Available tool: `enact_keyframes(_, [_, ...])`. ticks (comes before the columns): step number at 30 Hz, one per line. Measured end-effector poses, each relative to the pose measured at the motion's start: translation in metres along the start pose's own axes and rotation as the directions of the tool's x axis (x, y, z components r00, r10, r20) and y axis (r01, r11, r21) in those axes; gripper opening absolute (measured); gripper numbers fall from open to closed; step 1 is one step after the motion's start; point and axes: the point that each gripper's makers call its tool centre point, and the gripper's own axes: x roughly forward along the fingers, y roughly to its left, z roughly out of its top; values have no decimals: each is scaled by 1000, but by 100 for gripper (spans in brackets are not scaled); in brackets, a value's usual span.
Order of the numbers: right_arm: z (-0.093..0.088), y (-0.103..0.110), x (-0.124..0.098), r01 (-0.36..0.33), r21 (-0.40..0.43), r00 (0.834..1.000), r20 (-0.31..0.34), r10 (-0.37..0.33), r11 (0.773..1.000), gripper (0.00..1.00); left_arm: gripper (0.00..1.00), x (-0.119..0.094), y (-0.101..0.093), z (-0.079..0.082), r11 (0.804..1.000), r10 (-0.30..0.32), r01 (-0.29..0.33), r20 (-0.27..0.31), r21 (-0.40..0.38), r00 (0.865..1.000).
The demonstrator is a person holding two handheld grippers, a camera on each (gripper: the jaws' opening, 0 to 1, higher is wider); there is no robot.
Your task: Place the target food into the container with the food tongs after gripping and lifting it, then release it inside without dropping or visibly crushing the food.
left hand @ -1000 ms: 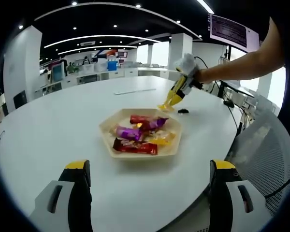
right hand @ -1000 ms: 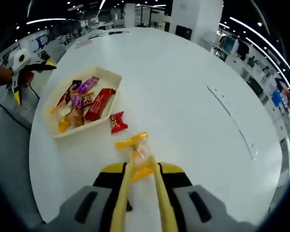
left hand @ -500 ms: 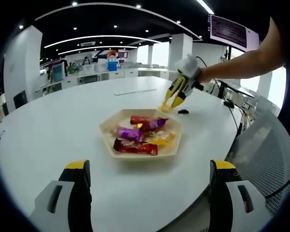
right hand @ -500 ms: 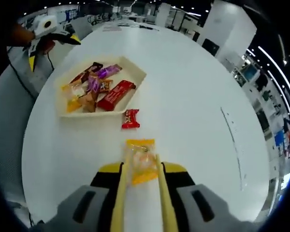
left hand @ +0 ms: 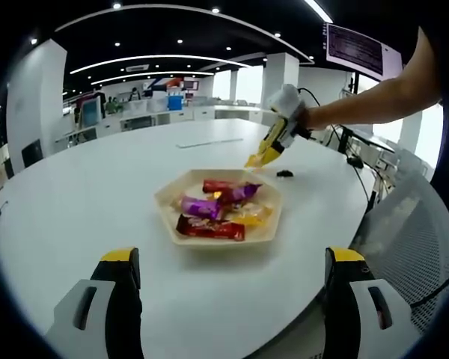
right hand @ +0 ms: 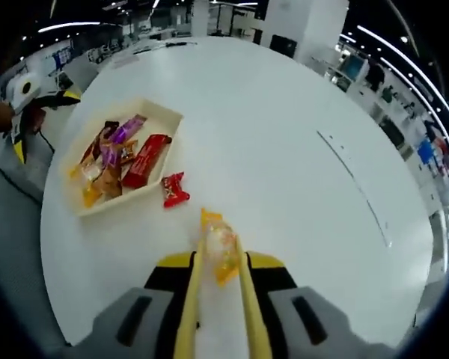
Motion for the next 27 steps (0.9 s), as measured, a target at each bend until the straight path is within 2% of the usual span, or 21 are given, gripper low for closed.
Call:
enact_keyframes(11, [21,-5,-23,-8,117,994,106,-5,993,24,100,0,-1,1,1000,-6,6,3,11,1000])
enact_keyframes(27, [42,-2,-39,7,96,988,151,-21,995,24,100,0,-1,2,1000,-6,6,6,18,1000])
